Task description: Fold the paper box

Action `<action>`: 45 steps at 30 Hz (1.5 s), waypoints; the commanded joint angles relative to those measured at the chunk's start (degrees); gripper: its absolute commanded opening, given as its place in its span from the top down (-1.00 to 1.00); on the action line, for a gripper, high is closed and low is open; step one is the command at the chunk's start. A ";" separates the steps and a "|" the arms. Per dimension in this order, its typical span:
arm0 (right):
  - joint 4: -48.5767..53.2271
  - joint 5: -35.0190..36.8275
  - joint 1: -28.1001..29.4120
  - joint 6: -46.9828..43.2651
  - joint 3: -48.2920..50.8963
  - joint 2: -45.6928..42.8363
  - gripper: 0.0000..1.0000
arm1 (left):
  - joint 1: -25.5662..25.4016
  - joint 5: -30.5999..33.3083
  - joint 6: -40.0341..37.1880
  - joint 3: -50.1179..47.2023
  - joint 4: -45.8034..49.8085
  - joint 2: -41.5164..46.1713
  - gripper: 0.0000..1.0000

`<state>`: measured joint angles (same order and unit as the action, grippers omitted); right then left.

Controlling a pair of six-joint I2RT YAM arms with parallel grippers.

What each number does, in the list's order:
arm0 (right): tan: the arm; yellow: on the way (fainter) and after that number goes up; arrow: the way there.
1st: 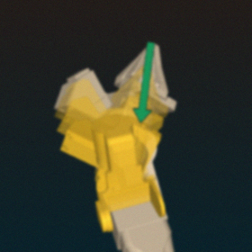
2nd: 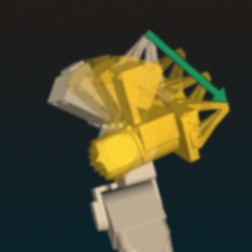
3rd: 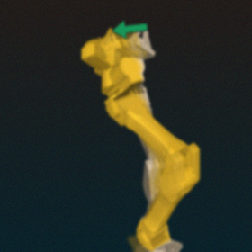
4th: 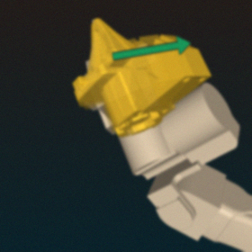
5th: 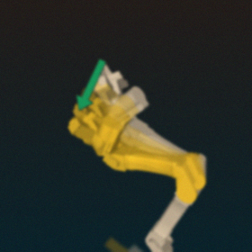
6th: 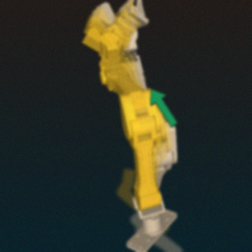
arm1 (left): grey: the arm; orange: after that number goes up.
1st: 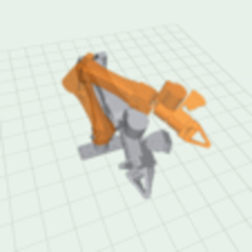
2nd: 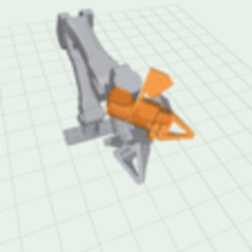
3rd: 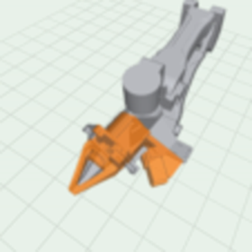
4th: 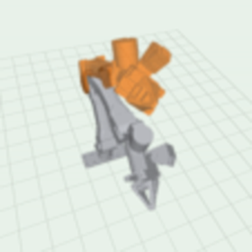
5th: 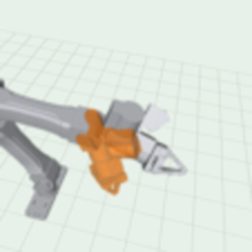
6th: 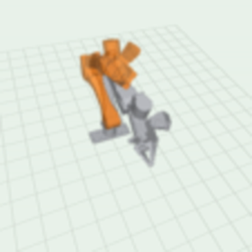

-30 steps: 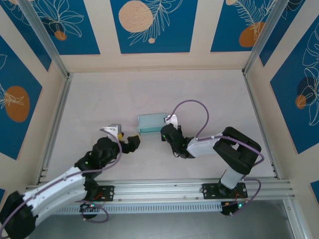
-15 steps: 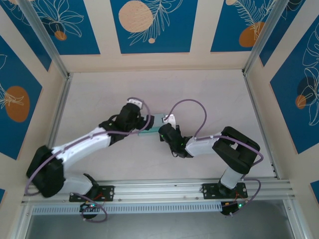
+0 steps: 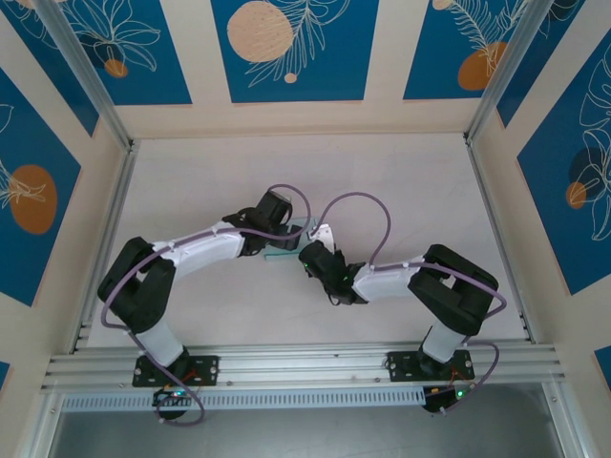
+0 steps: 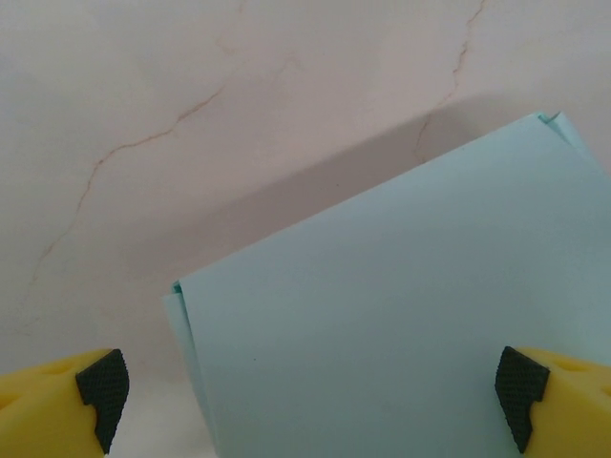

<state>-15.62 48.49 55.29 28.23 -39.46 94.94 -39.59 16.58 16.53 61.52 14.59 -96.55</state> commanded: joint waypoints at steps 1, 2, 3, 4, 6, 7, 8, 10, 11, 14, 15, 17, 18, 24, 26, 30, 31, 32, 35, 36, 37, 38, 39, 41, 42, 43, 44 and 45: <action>9.55 0.42 1.28 2.50 -1.32 -3.31 -0.04 | 0.27 0.63 0.25 0.06 2.57 -2.30 -1.00; 11.25 0.58 1.69 3.11 -1.42 -4.35 -0.14 | 0.30 0.63 0.33 -0.10 2.41 -2.48 -1.00; 12.55 0.24 1.88 3.54 -1.46 -5.25 -0.23 | 0.25 0.52 0.49 -0.20 2.22 -2.66 -1.00; 14.00 -0.43 1.99 3.82 -1.44 -6.41 -0.31 | 0.25 0.42 0.72 -0.33 1.95 -2.82 -1.00; 16.96 -1.39 2.44 4.36 -1.67 -8.87 -0.47 | 0.27 0.22 1.00 -0.43 1.77 -3.15 -1.00; 18.92 -2.47 2.49 4.49 -2.00 -10.13 -0.53 | 0.26 0.10 1.16 -0.54 1.68 -3.14 -1.00; 21.37 -3.12 2.57 5.17 -2.64 -11.45 -0.57 | 0.30 0.08 1.28 -0.74 1.49 -3.13 -1.00; 25.79 -4.22 2.81 6.23 -3.99 -13.89 -0.60 | 0.26 -0.06 1.37 -1.09 1.10 -2.72 -1.00; 28.87 -4.15 2.75 7.60 -5.09 -15.02 -0.62 | 0.29 -0.22 1.48 -1.43 0.80 -2.28 -1.00; 36.97 -5.40 1.10 10.57 -8.97 -17.12 -0.64 | 0.37 -0.97 1.66 -2.40 -0.51 -0.61 -1.00; 38.81 -7.04 -0.25 11.22 -10.43 -17.60 -0.64 | 0.48 -1.33 1.87 -2.75 -0.78 0.13 -1.00; 41.68 -12.49 -3.88 12.17 -12.97 -17.47 -0.60 | 0.63 -1.67 2.09 -3.26 -0.97 1.28 -1.00; 42.13 -15.64 -5.98 12.17 -14.01 -17.23 -0.57 | 0.75 -1.55 2.22 -3.57 -0.89 1.95 -1.00; 40.58 -30.34 -14.91 9.53 -19.26 -11.90 -0.13 | 2.44 -3.09 4.32 -6.62 -2.21 6.16 -1.00; 40.10 -32.57 -15.99 8.68 -21.06 -9.60 0.00 | 3.15 -3.81 4.94 -7.43 -2.37 6.70 -0.96; 40.46 -34.27 -16.52 7.83 -24.51 -4.39 0.12 | 3.76 -4.63 5.85 -9.16 -2.97 7.16 -0.89; 40.85 -34.47 -16.64 7.87 -25.22 -2.98 0.11 | 3.88 -4.80 6.01 -9.61 -3.20 7.12 -0.88; 41.20 -34.64 -16.85 7.98 -25.82 -1.79 0.12 | 4.08 -4.91 6.12 -9.89 -3.28 6.96 -0.86; 40.94 -35.41 -17.18 7.49 -26.80 1.68 0.13 | 4.86 -5.27 6.63 -10.92 -3.69 5.85 -0.73; 40.69 -35.44 -17.29 7.30 -26.89 2.74 0.14 | 5.18 -5.66 6.83 -11.34 -4.09 5.45 -0.66; 40.58 -35.36 -17.47 7.24 -26.97 3.60 0.18 | 5.32 -6.02 7.20 -11.79 -4.51 5.03 -0.62; 40.45 -35.39 -17.73 7.36 -26.83 4.30 0.21 | 5.49 -6.35 7.49 -12.15 -4.73 4.75 -0.60; 39.96 -35.91 -18.08 7.45 -26.43 4.88 0.23 | 5.57 -6.79 7.75 -12.68 -5.19 4.52 -0.55; 37.71 -37.68 -18.99 7.48 -24.76 5.89 0.29 | 5.78 -7.63 8.55 -13.91 -6.29 4.20 -0.43; 36.33 -38.82 -19.30 7.40 -23.88 6.20 0.29 | 5.89 -8.20 8.82 -14.42 -6.84 3.89 -0.39; 34.89 -40.23 -19.71 7.37 -23.02 6.64 0.31 | 6.02 -8.64 9.05 -14.87 -7.24 3.58 -0.33; 33.91 -41.33 -20.02 7.41 -22.32 7.20 0.33 | 6.10 -8.75 9.38 -15.33 -7.51 3.02 -0.31; 33.52 -42.03 -20.26 7.57 -22.03 7.77 0.37 | 6.20 -8.99 9.51 -15.61 -7.59 2.52 -0.29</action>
<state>20.27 10.81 35.75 36.12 -63.46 100.86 -34.35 8.95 25.04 48.12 5.50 -91.55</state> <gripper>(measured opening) 0.325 0.654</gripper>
